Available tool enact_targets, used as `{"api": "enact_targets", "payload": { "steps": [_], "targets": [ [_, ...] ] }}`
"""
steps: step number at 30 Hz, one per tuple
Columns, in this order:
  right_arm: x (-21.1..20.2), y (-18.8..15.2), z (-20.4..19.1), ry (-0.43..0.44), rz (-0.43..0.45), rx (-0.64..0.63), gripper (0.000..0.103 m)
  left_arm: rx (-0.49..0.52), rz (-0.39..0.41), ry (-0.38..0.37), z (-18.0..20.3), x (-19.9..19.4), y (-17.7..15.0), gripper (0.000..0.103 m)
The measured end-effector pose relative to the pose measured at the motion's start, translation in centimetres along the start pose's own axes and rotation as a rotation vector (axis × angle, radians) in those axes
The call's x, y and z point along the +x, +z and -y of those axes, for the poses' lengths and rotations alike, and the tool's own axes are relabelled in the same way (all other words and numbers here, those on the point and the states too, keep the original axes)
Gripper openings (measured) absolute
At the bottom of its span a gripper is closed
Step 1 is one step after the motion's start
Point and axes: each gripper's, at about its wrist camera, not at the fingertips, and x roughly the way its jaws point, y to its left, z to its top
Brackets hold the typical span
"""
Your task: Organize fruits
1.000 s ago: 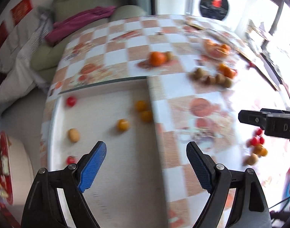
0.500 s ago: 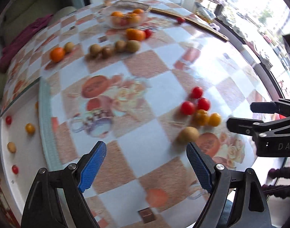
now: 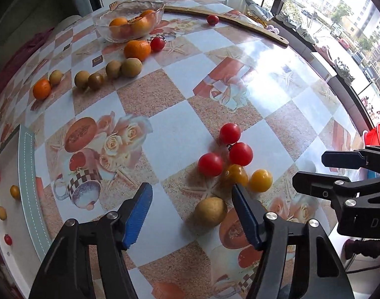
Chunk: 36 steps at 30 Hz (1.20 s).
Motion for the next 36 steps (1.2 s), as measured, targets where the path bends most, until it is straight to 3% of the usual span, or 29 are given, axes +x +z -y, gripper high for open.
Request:
{"api": "enact_targets", "payload": {
  "steps": [4,5,8,14,17,22,27,36],
  "targets": [
    [0.1,-0.1,-0.2,0.017,-0.001,-0.014,0.070,0.005,-0.012,0.006,0.1,-0.1,-0.3,0.022],
    [0.3,-0.1,-0.5,0.021,-0.002,-0.023,0.070,-0.004,-0.034,0.028,-0.2,0.3,-0.4,0.020],
    [0.5,-0.1,-1.1,0.033,-0.003,-0.050,0.068,-0.084,-0.037,-0.015,-2.0,0.4,-0.7,0.019],
    [1.7,0.4,-3.3,0.056,-0.003,-0.121,0.050,-0.081,-0.041,-0.030,-2.7,0.4,-0.8,0.019],
    [2.1,0.6,-4.2,0.056,0.011,-0.165,0.047,-0.093,-0.040,-0.038,-2.9,0.4,-0.8,0.019],
    [2.5,1.1,-5.2,0.055,0.016,-0.190,0.023,-0.116,-0.040,-0.051,-3.2,0.3,-0.7,0.019],
    [2.6,1.1,-4.8,0.074,0.005,-0.150,0.023,-0.153,-0.032,-0.094,-4.7,0.1,-1.2,0.019],
    [2.6,1.0,-4.6,0.079,0.013,-0.131,0.023,-0.160,-0.049,-0.085,-5.0,-0.7,-2.5,0.019]
  ]
}}
